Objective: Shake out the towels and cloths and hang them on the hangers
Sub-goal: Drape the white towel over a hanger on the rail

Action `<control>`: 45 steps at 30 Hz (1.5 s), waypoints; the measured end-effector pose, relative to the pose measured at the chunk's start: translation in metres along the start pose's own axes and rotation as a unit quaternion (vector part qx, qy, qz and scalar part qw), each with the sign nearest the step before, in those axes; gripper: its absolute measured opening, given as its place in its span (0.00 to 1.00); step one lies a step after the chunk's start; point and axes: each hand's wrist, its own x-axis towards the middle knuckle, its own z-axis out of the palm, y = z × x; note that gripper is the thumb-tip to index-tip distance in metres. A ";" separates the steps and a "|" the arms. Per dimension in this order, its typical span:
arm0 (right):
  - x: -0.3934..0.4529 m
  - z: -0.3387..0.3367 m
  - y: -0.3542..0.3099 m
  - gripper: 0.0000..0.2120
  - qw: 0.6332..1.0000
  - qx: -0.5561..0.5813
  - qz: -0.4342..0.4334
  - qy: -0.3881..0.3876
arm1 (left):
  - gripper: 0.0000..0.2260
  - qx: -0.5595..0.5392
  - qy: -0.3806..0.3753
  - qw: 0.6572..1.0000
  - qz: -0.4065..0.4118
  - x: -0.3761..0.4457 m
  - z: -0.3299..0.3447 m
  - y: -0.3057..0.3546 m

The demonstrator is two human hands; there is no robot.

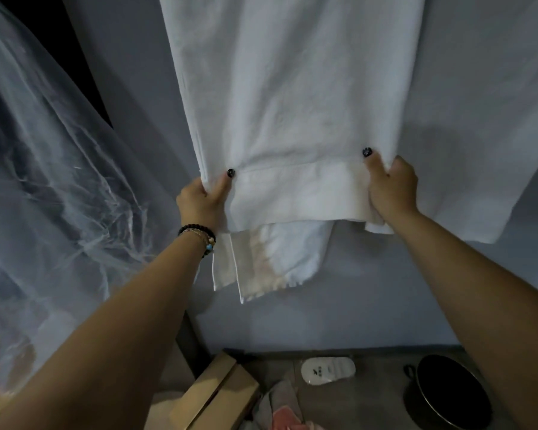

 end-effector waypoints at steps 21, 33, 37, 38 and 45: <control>-0.022 0.028 0.074 0.20 0.995 0.027 0.091 0.020 | 0.29 -0.223 -0.017 0.907 -0.357 -0.019 0.015 -0.086; 0.008 -0.032 0.091 0.24 0.979 0.013 0.110 0.172 | 0.11 -0.056 -0.230 0.941 -0.241 -0.034 0.068 -0.124; 0.020 -0.020 0.090 0.25 0.967 0.008 0.130 0.221 | 0.15 -0.054 -0.269 0.943 -0.187 -0.007 0.095 -0.129; 0.023 -0.015 0.089 0.26 0.963 0.008 0.138 0.231 | 0.15 -0.051 -0.279 0.942 -0.177 0.000 0.100 -0.130; 0.020 0.008 0.091 0.28 0.955 -0.024 0.168 0.243 | 0.22 0.003 -0.441 0.895 -0.058 0.019 0.128 -0.125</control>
